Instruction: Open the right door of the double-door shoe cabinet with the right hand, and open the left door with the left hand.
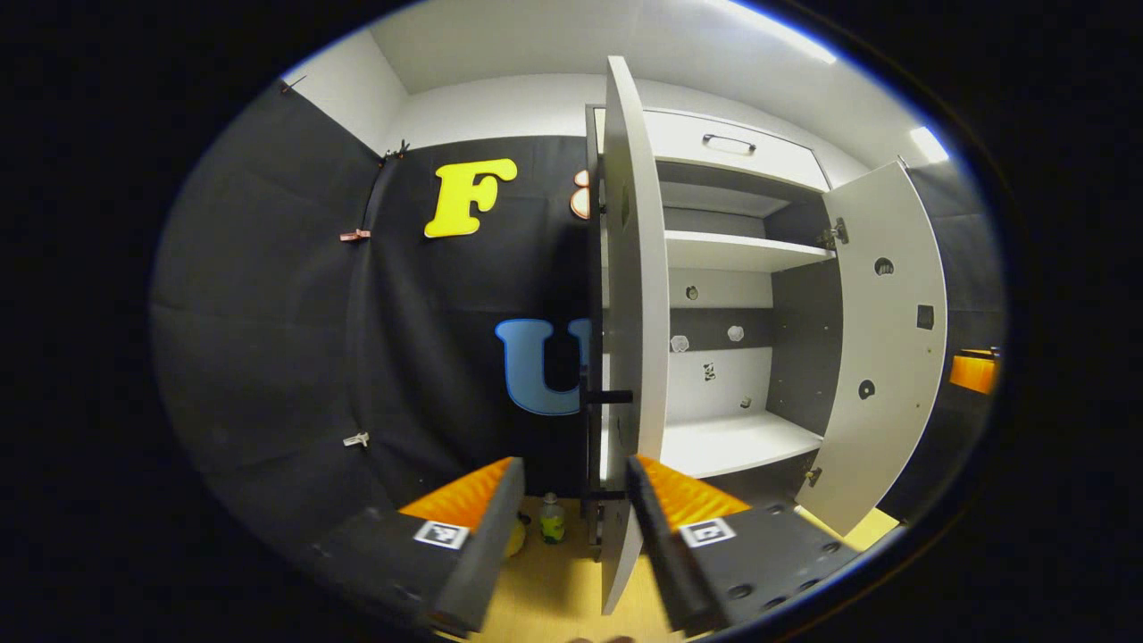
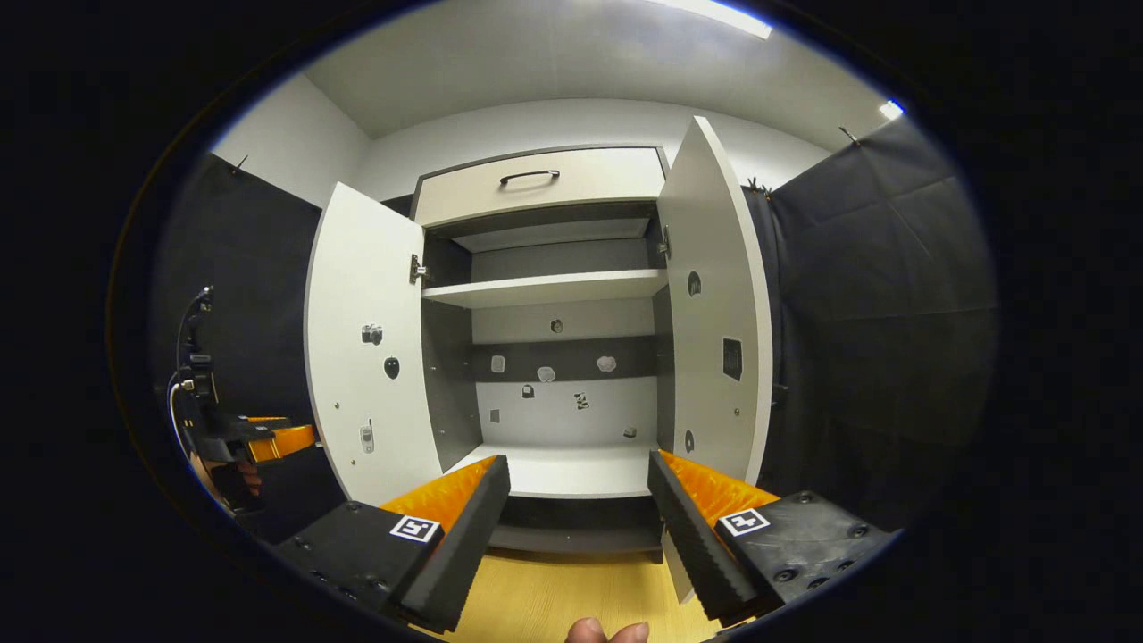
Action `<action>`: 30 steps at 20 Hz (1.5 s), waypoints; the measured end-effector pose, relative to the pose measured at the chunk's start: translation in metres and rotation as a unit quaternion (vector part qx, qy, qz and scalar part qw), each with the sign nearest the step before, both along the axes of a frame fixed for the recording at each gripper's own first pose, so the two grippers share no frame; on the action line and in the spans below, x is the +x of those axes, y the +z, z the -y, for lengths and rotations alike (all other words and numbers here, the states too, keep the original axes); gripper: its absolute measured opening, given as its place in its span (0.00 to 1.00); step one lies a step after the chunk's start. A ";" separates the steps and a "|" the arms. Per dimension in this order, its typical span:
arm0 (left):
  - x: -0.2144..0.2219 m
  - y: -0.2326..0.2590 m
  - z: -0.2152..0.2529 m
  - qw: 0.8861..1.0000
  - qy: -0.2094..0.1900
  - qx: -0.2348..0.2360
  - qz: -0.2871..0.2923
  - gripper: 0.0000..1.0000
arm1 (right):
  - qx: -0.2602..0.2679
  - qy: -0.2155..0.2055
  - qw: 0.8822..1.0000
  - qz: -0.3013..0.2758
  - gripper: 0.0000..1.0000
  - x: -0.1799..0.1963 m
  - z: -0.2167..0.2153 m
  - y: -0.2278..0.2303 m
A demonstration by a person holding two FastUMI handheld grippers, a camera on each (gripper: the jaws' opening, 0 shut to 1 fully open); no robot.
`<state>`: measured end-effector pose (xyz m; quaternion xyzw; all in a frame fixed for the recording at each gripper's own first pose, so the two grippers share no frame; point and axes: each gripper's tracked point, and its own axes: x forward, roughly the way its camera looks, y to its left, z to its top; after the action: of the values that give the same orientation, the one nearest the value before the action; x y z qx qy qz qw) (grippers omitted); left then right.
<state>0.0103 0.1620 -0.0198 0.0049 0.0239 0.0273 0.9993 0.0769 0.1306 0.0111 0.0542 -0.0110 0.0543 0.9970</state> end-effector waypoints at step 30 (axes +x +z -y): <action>-0.024 0.017 0.200 0.998 -0.061 0.005 0.014 0.96 | 0.017 -0.012 1.000 -0.005 0.97 0.018 0.081 -0.002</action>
<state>-0.0139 -0.0381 -0.0026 0.0107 0.0093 -0.0333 0.9993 0.0944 0.0491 0.0092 0.0717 -0.0078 0.0417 0.9965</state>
